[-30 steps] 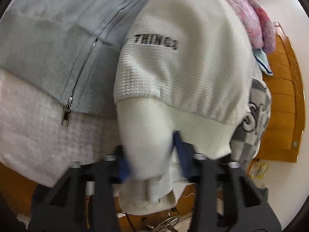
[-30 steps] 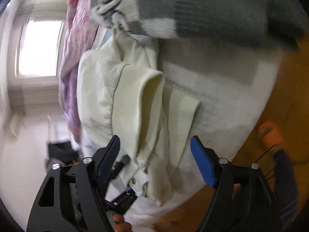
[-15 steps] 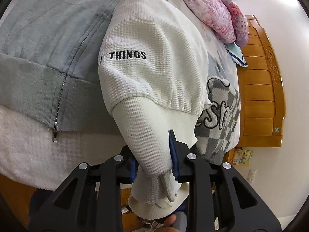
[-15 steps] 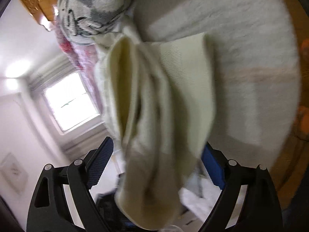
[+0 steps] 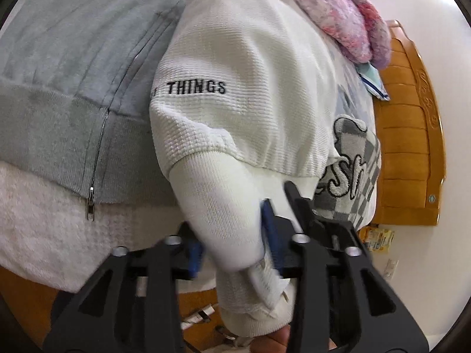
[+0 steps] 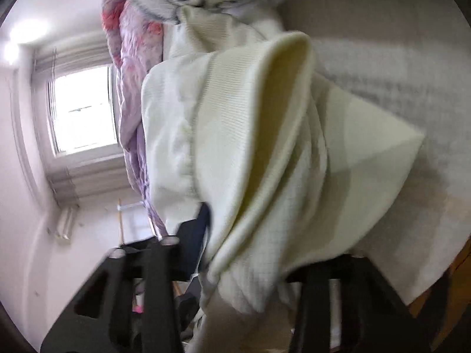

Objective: Fold large clothes

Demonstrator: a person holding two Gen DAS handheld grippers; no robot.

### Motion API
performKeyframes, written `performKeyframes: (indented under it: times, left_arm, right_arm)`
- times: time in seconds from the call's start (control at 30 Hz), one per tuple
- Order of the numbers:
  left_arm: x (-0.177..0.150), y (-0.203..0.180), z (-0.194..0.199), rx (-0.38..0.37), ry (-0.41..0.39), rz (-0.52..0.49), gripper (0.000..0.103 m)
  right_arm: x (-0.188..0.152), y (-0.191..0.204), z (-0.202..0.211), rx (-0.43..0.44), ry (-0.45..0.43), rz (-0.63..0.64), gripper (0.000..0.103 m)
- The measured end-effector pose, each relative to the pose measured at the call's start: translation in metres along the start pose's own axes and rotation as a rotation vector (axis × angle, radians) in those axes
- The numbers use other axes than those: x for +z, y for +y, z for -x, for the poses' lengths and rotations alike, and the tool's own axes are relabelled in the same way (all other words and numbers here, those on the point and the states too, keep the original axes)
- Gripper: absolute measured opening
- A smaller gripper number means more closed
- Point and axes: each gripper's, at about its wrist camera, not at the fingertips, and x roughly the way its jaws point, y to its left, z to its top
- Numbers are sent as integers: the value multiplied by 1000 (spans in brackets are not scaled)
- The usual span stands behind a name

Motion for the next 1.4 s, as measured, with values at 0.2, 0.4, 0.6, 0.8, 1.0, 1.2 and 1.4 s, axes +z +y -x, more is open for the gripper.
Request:
performKeyframes:
  times: [0.2, 0.4, 0.6, 0.8, 1.0, 1.2, 1.4]
  left_arm:
    - [20, 28, 30, 38, -103, 73, 87]
    - [87, 27, 8, 21, -160, 71, 89]
    - [122, 32, -50, -61, -66, 170, 91]
    - [110, 0, -23, 1, -183, 37, 30]
    - [101, -72, 46, -26, -358, -116, 28]
    - [97, -143, 100, -141, -490, -195, 28]
    - [73, -231, 111, -277, -564, -286, 28]
  right_arm:
    - [8, 16, 15, 32, 29, 66, 24]
    - [6, 20, 16, 19, 63, 77, 24]
    - [11, 6, 24, 13, 79, 10, 24]
    - [15, 58, 23, -86, 64, 220, 22]
    - [24, 133, 55, 63, 24, 357, 21]
    - [40, 197, 92, 221, -4, 454, 21]
    - [76, 229, 164, 335, -78, 514, 21]
